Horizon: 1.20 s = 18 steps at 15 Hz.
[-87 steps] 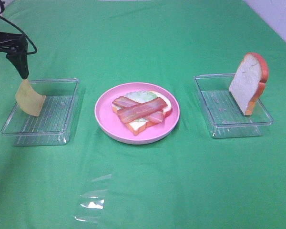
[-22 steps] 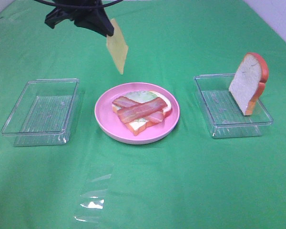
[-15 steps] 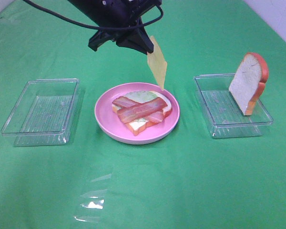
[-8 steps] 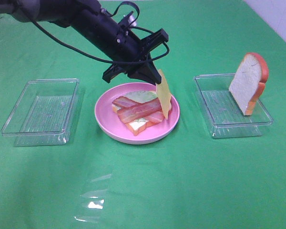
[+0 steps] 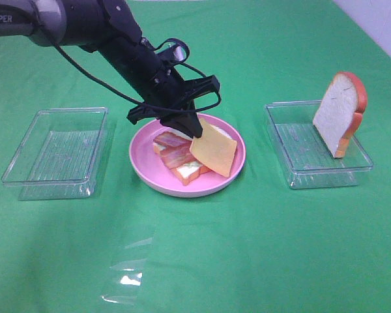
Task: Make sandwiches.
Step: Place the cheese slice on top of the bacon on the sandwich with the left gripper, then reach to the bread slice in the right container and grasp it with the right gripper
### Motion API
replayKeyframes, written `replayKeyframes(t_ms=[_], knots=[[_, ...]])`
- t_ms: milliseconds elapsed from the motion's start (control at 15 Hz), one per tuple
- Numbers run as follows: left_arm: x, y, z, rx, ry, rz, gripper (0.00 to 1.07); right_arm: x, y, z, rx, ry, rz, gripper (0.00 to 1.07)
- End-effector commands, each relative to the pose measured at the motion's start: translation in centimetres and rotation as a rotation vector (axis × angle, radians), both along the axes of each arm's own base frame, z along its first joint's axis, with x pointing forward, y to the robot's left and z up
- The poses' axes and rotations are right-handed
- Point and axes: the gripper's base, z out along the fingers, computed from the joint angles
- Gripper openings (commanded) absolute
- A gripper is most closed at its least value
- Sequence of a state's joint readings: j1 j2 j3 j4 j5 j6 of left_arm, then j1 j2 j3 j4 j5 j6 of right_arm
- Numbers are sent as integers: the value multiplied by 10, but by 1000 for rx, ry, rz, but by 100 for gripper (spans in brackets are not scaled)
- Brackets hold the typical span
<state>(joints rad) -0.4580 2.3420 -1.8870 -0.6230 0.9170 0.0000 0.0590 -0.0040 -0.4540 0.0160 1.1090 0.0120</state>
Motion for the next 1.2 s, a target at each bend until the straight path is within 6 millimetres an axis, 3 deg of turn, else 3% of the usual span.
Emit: replayKeyframes(t_ms=[67, 333, 400, 533, 667, 733, 1000, 1200], knots=[[-1, 4, -2, 65, -13, -27, 0, -3, 0, 0, 0, -35, -5, 98], [1, 11, -5, 143, -19, 6, 0, -3, 0, 0, 0, -35, -5, 98], [2, 11, -5, 144, -9, 31, 8, -3, 0, 0, 0, -35, -5, 98], [3, 12, -2, 156, -8, 54, 33, -3, 0, 0, 0, -35, -5, 98], [4, 14, 10, 173, -46, 43, 88, -3, 0, 0, 0, -35, -5, 98], [5, 16, 23, 178, -83, 39, 102, -3, 0, 0, 0, -35, -5, 98], [-4, 30, 95, 303, -166, -55, 101, -3, 0, 0, 0, -35, -5, 98], [-21, 55, 129, 490, -192, -119, 101, -3, 0, 0, 1, -35, -5, 98]])
